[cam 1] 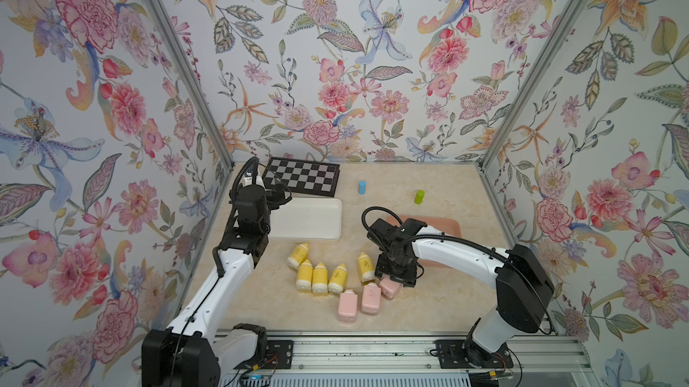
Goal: Place the pencil sharpeners by color into the storage box
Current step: Pick up the pencil sharpener from the center of the board.
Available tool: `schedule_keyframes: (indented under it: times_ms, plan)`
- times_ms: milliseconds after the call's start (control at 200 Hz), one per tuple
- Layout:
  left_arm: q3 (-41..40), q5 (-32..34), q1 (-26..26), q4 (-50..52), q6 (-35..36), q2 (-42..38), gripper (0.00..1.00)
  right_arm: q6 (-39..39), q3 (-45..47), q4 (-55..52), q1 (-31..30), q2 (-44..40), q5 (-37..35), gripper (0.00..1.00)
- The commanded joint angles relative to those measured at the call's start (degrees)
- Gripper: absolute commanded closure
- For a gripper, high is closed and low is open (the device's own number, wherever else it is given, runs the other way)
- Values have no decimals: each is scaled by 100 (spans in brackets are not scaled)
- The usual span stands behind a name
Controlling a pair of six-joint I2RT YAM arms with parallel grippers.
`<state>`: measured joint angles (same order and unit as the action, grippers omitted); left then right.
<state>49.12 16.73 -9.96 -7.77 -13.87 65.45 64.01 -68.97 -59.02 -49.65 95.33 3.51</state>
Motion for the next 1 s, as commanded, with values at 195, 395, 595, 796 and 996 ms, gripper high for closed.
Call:
schedule_keyframes:
  times_ms: [195,395,595,796,996]
  plan:
    - [-34,-63,-45,-119,51,-67,1,-193,166,-65,15,245,-214,35]
    - [-34,-87,-43,-119,42,-59,0,-256,198,-71,-29,248,-233,42]
    - [-26,-100,-42,-120,34,-65,1,-307,283,-83,-202,108,-218,49]
    - [-26,-91,-44,-117,33,-62,1,-460,413,-103,-354,-105,-51,53]
    - [-26,-108,-42,-128,33,-64,0,-767,404,-194,-459,-206,95,56]
